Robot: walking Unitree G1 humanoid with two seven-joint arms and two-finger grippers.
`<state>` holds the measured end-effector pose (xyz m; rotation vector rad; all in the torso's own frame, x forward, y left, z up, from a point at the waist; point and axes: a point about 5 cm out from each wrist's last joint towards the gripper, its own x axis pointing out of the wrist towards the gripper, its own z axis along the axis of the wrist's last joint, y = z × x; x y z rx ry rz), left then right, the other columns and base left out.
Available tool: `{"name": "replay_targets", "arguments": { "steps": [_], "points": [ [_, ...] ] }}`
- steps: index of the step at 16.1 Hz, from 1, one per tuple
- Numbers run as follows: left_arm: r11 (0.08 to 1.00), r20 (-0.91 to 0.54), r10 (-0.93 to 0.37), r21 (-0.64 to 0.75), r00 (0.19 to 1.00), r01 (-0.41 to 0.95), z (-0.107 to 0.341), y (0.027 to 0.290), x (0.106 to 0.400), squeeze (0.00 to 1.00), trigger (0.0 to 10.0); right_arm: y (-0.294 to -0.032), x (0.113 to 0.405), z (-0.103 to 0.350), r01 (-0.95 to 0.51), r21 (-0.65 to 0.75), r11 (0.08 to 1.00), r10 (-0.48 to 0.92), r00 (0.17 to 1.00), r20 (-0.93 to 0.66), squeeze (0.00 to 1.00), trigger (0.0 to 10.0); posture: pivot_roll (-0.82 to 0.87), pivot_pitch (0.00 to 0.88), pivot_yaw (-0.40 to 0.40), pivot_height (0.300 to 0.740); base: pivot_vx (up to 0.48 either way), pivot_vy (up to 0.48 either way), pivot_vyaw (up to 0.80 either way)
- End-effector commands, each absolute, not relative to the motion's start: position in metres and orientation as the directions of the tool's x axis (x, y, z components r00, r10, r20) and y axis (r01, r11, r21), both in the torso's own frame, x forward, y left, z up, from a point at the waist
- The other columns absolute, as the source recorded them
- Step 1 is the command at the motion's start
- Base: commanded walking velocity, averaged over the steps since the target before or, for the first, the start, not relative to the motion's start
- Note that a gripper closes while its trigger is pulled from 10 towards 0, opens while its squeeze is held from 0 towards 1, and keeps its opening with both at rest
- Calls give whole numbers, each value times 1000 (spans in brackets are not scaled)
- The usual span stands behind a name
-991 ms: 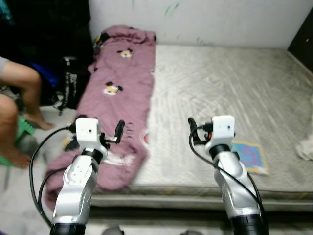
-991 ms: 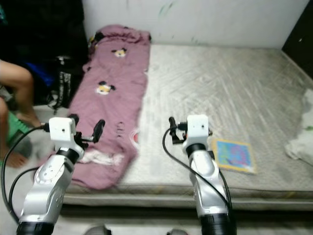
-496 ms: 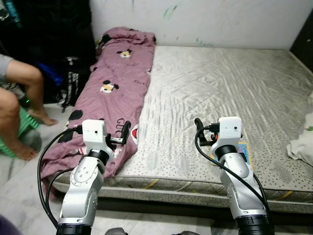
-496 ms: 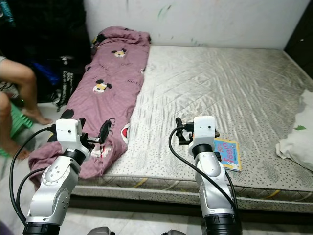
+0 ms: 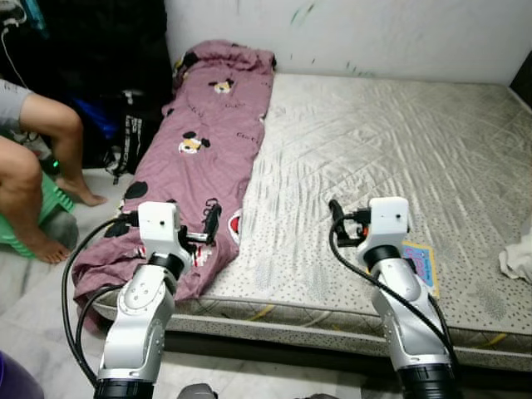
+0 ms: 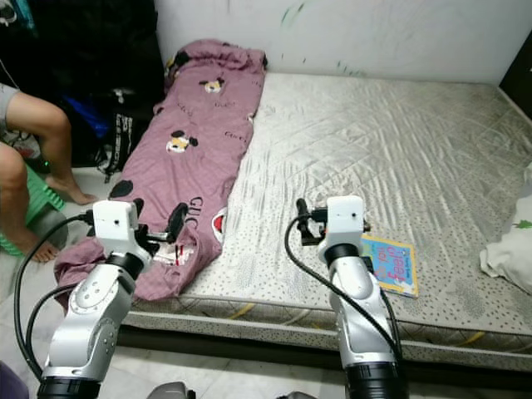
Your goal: Clean up the room
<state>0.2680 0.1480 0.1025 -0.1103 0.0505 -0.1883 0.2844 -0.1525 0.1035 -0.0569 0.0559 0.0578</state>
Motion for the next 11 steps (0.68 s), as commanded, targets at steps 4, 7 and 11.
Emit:
{"name": "replay_targets", "arguments": {
  "steps": [4,7,11],
  "points": [
    [977,-28,-187,-105,982,184,106,148,272,0,10000,-152,288,107,-63,-63,996,61,997,-46,0,10000,58,0,-6,740,0,-480,0],
    [977,-28,-187,-108,982,183,106,148,272,0,10000,-153,289,107,-64,-65,996,61,997,-45,0,10000,56,0,-8,740,0,-480,0],
    [977,-28,-187,-109,982,183,105,147,272,0,10000,-153,289,107,-66,-67,996,63,997,-46,0,10000,55,0,-10,740,0,-480,0]
  ]
}}
